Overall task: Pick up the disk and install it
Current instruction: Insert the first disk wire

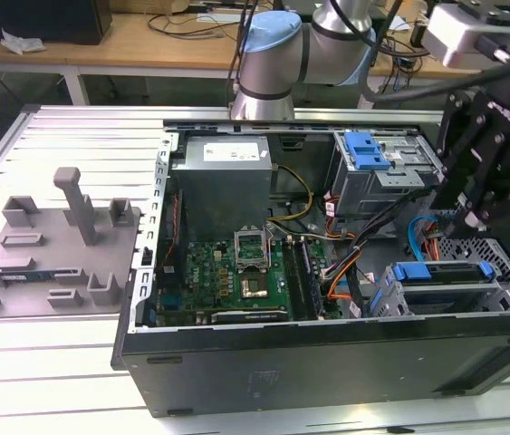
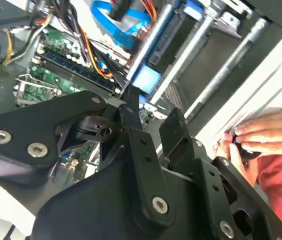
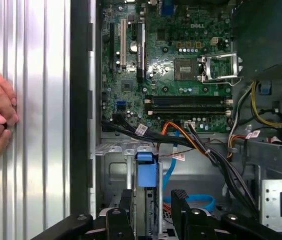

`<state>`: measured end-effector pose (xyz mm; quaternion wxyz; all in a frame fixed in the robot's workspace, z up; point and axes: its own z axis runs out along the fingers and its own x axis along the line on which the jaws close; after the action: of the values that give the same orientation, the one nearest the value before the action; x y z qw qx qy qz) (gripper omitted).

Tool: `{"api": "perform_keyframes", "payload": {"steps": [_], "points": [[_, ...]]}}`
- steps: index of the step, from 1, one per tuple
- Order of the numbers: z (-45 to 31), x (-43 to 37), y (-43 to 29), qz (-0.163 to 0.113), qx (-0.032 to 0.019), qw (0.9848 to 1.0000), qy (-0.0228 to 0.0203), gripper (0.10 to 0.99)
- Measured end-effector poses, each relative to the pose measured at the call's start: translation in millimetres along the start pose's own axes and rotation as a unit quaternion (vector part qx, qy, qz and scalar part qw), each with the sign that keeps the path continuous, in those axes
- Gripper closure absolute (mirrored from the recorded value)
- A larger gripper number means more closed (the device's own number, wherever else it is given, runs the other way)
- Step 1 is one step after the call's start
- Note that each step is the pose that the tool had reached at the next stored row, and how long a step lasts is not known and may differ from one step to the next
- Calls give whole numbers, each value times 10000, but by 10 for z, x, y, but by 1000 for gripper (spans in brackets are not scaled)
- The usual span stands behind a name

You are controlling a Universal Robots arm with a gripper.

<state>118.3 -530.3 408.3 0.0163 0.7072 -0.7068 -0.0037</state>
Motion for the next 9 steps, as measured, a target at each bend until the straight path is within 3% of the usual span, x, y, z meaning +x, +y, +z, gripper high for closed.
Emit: {"api": "perform_keyframes", "payload": {"steps": [1,4,6,9], "points": [[7,-55,0,2,0,10000,89,643],[23,-159,2,8,-1,9997,261,643],[20,-254,1,9,-1,9995,316,643],[21,-506,-2,5,-1,9993,385,643]]}}
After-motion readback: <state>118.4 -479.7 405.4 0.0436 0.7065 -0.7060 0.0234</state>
